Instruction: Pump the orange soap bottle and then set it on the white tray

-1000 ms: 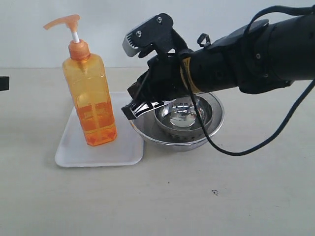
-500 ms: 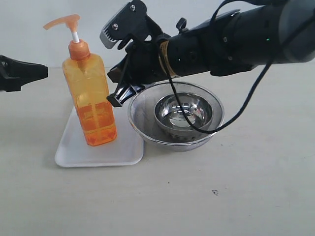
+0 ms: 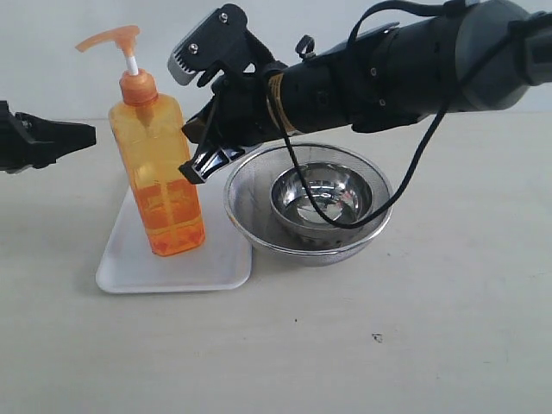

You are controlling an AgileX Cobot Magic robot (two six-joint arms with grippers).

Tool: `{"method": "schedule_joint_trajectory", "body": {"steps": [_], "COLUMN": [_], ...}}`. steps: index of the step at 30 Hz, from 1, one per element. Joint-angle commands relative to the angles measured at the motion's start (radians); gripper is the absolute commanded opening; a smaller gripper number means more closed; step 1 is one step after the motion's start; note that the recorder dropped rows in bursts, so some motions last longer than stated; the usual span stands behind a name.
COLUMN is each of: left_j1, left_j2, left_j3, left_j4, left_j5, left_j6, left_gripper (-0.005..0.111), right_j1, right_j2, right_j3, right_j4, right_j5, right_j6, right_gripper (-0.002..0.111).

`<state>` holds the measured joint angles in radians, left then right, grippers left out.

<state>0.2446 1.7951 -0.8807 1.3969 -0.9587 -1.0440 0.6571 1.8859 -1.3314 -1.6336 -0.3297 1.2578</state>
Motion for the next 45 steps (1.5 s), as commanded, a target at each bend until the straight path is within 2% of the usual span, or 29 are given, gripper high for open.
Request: {"method": "schedule_joint_trajectory", "body": {"steps": [1,9,24,27,32,39,45], "left_j1": [-0.066,-0.083,-0.083,-0.083,-0.119,-0.127,-0.125], "left_j2": [0.025,0.027,0.037,0.070,0.086,0.086,0.044], "left_j3": [-0.054,-0.078,-0.124,-0.124,-0.135,-0.150,-0.150], "left_j4": [-0.012,-0.018,0.004,0.006,0.006,0.028,0.087], "left_j5": [0.018,0.102,0.095,0.061,0.074,0.081,0.250], "left_j6": [0.009,0.006,-0.023,-0.040,-0.036,-0.044,-0.132], "left_gripper": [0.005,0.005,0.005,0.005,0.005,0.005,0.005], "right_j1": [-0.009,-0.009,-0.009,-0.009,-0.009,-0.009,-0.009], "right_j2": [0.000,0.000,0.000,0.000,0.000,0.000,-0.002], "right_j3": [-0.006,-0.006,-0.006,-0.006,-0.006,-0.006,-0.006], "right_j4": [0.008,0.008,0.008,0.008,0.008,0.008,0.008], "right_j5": [0.011,0.005,0.031,0.033,0.036,0.047,0.137], "right_j6": [-0.004,-0.004,0.000,-0.005,-0.013,-0.011,0.008], "right_gripper": [0.000,0.000,0.000,0.000,0.000,0.000,0.000]}}
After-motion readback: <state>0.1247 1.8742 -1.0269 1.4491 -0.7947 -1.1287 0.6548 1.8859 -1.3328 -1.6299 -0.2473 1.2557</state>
